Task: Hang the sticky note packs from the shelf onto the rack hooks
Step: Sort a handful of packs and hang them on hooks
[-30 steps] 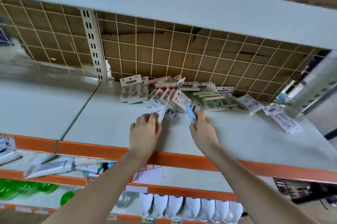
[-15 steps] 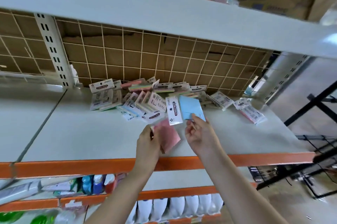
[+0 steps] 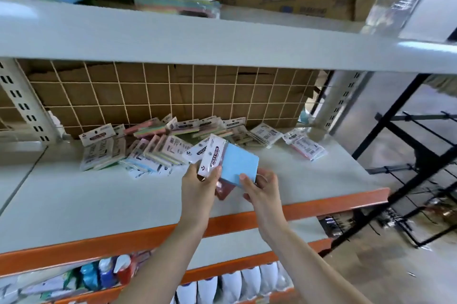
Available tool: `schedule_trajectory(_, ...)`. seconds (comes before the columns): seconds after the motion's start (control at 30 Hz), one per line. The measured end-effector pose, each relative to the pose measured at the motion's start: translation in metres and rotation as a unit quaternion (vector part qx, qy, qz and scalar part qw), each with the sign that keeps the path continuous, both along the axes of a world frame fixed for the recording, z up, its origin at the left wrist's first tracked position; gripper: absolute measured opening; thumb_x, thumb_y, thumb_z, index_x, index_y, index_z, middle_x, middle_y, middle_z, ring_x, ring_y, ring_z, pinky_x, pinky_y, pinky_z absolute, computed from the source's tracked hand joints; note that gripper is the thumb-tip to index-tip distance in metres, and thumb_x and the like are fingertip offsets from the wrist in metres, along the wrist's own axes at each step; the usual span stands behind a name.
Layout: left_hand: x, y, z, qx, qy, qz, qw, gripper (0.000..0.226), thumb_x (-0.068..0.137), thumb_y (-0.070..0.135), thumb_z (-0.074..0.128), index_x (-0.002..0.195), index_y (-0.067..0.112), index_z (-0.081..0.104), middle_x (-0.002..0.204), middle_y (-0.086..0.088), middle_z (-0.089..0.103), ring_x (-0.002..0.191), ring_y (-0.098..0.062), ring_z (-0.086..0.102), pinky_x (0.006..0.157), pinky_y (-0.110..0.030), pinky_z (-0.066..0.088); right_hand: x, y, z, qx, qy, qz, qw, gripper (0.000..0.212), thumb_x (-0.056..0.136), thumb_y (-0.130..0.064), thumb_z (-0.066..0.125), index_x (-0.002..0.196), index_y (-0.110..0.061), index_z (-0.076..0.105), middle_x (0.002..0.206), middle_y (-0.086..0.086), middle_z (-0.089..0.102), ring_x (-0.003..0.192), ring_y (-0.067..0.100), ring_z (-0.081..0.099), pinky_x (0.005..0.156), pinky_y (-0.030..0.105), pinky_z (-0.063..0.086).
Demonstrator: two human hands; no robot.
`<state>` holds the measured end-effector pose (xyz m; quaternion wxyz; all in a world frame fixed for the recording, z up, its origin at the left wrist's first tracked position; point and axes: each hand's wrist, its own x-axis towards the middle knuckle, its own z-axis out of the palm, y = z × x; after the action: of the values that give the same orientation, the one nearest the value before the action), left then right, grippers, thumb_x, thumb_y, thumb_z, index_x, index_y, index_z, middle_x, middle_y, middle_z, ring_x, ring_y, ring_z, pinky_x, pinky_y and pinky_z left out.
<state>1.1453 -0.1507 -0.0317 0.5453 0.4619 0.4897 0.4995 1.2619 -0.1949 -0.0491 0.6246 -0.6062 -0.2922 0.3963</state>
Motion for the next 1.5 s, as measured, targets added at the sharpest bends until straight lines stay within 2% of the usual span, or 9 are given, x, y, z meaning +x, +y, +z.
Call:
schedule_trajectory(0.23, 0.065, -0.018, 0.013, 0.034, 0.059, -0.147, 0.987, 0.023, 0.083, 0.013, 0.071, 0.086, 0.033, 0.059, 0.081, 0.013, 0.069, 0.068, -0.001, 0.065, 0.054, -0.017, 0.048, 0.1, -0.031, 0.03, 0.008, -0.244, 0.002, 0.97, 0.064, 0.082, -0.021, 0.074, 0.134, -0.023, 0.037, 0.124, -0.003, 0.044, 0.113, 0.008, 0.045, 0.091, 0.018, 0.039)
schedule_trajectory(0.33, 0.104, -0.037, 0.02, 0.065, 0.096, -0.219, 0.969, 0.019, 0.077, 0.013, 0.076, 0.085, 0.025, 0.063, 0.073, 0.009, 0.069, 0.063, -0.005, 0.062, 0.055, -0.022, 0.049, 0.139, -0.051, 0.045, -0.013, -0.337, 0.054, 0.94, 0.027, 0.086, -0.028, 0.07, 0.095, -0.041, 0.049, 0.071, -0.021, 0.056, 0.066, -0.013, 0.053, 0.059, 0.004, 0.038)
schedule_trajectory(0.47, 0.157, -0.071, 0.028, 0.086, 0.074, -0.25, 0.962, 0.02, 0.08, 0.025, 0.074, 0.093, 0.013, 0.064, 0.07, 0.004, 0.062, 0.062, -0.007, 0.056, 0.056, -0.024, 0.044, 0.192, -0.084, 0.053, -0.017, -0.389, -0.002, 0.921, 0.047, 0.089, -0.034, 0.065, 0.059, -0.025, 0.03, 0.039, -0.009, 0.035, 0.038, 0.002, 0.035, 0.039, 0.018, 0.027)
schedule_trajectory(0.57, 0.197, -0.1, 0.037, 0.106, 0.043, -0.245, 0.963, 0.018, 0.086, 0.031, 0.063, 0.083, 0.014, 0.063, 0.067, 0.001, 0.058, 0.057, -0.003, 0.054, 0.054, -0.019, 0.043, 0.233, -0.12, 0.057, -0.003, -0.351, -0.059, 0.935, 0.045, 0.093, -0.03, 0.06, 0.06, -0.019, 0.032, 0.046, -0.009, 0.029, 0.044, 0.005, 0.026, 0.046, 0.023, 0.02)
schedule_trajectory(0.7, 0.253, -0.136, 0.051, 0.076, -0.002, -0.255, 0.964, 0.023, 0.079, 0.042, 0.063, 0.084, 0.019, 0.062, 0.069, 0.002, 0.063, 0.058, -0.003, 0.06, 0.047, -0.019, 0.047, 0.292, -0.183, 0.067, 0.056, -0.177, -0.153, 0.971, 0.031, 0.096, -0.022, 0.056, 0.067, -0.016, 0.052, 0.049, -0.013, 0.056, 0.044, 0.0, 0.05, 0.043, 0.016, 0.036)
schedule_trajectory(0.83, 0.305, -0.166, 0.06, 0.104, 0.026, -0.29, 0.951, 0.021, 0.082, 0.044, 0.06, 0.088, 0.024, 0.059, 0.088, -0.009, 0.064, 0.078, -0.019, 0.062, 0.07, -0.042, 0.055, 0.351, -0.249, 0.072, 0.06, -0.041, -0.197, 0.978, 0.026, 0.096, -0.032, 0.055, 0.08, -0.011, 0.057, 0.069, 0.001, 0.063, 0.064, 0.021, 0.056, 0.061, 0.03, 0.042)
schedule_trajectory(0.9, 0.329, -0.183, 0.065, 0.121, 0.022, -0.317, 0.941, 0.03, 0.075, 0.051, 0.058, 0.09, 0.026, 0.06, 0.092, -0.009, 0.065, 0.079, -0.018, 0.061, 0.073, -0.04, 0.053, 0.375, -0.276, 0.075, 0.058, -0.022, -0.213, 0.975, 0.026, 0.095, -0.032, 0.056, 0.085, -0.009, 0.056, 0.073, 0.007, 0.059, 0.065, 0.022, 0.052, 0.063, 0.033, 0.039)
schedule_trajectory(1.13, 0.414, -0.229, 0.082, 0.161, 0.017, -0.415, 0.895, 0.022, 0.08, 0.046, 0.056, 0.09, 0.027, 0.059, 0.076, 0.008, 0.066, 0.058, 0.005, 0.061, 0.051, -0.011, 0.046, 0.427, -0.33, 0.104, 0.045, -0.034, -0.228, 0.972, 0.026, 0.092, -0.036, 0.061, 0.079, -0.014, 0.066, 0.056, -0.002, 0.056, 0.045, 0.01, 0.049, 0.043, 0.021, 0.038)
schedule_trajectory(1.5, 0.547, -0.245, 0.111, 0.212, -0.011, -0.545, 0.811, 0.031, 0.08, 0.049, 0.055, 0.101, 0.027, 0.061, 0.049, 0.013, 0.055, 0.042, 0.0, 0.046, 0.042, -0.018, 0.037, 0.533, -0.335, 0.147, 0.06, -0.154, -0.245, 0.955, 0.017, 0.088, -0.028, 0.067, 0.076, -0.016, 0.069, 0.066, 0.0, 0.066, 0.055, 0.012, 0.059, 0.048, 0.021, 0.045)
